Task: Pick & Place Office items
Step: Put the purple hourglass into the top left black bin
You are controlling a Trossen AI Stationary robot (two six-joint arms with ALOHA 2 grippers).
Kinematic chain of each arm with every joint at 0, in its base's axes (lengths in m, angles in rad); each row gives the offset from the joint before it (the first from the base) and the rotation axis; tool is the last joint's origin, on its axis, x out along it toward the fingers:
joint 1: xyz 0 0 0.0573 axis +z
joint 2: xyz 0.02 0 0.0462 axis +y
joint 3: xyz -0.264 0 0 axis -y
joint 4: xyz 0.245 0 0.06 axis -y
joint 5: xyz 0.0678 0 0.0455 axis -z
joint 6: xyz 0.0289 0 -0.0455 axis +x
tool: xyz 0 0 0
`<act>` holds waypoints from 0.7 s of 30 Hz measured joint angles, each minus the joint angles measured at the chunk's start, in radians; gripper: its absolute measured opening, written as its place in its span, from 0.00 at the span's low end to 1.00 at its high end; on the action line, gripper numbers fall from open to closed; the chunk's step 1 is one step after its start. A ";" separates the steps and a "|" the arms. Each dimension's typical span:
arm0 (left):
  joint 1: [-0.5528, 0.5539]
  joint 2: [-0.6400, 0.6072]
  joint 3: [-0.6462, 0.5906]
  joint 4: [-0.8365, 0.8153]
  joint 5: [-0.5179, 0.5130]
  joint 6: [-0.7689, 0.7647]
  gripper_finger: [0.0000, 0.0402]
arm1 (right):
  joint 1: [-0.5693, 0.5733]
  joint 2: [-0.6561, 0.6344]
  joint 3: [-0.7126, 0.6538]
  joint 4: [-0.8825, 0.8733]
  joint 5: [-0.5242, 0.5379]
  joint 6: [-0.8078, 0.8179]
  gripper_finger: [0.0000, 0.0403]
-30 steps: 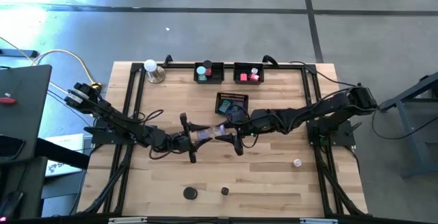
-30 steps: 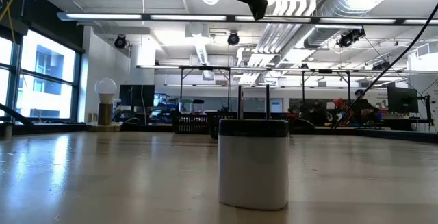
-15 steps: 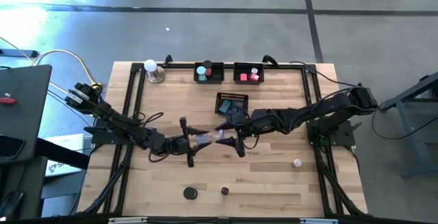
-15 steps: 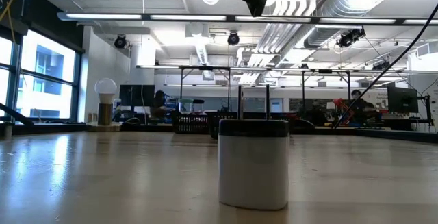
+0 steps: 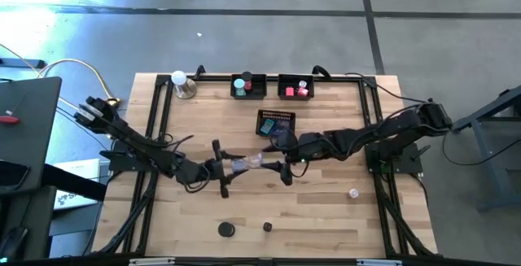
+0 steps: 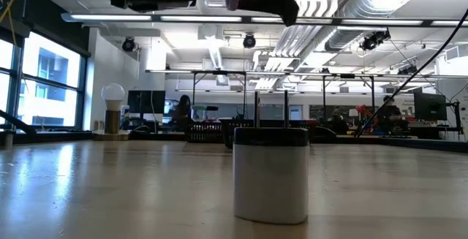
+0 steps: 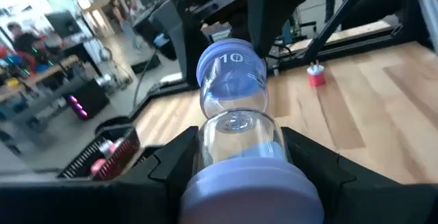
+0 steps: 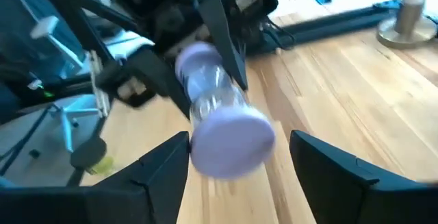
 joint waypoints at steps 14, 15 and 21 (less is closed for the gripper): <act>0.308 -0.119 0.343 -0.929 0.436 -0.371 0.44 | 0.067 -0.014 -0.002 -0.166 0.176 0.073 0.59; 0.341 -0.115 0.381 -0.994 0.457 -0.370 0.44 | 0.072 -0.015 -0.002 -0.180 0.194 0.079 0.59; 0.557 -0.033 0.621 -1.298 0.570 -0.336 0.44 | 0.100 -0.032 -0.001 -0.241 0.289 0.102 0.59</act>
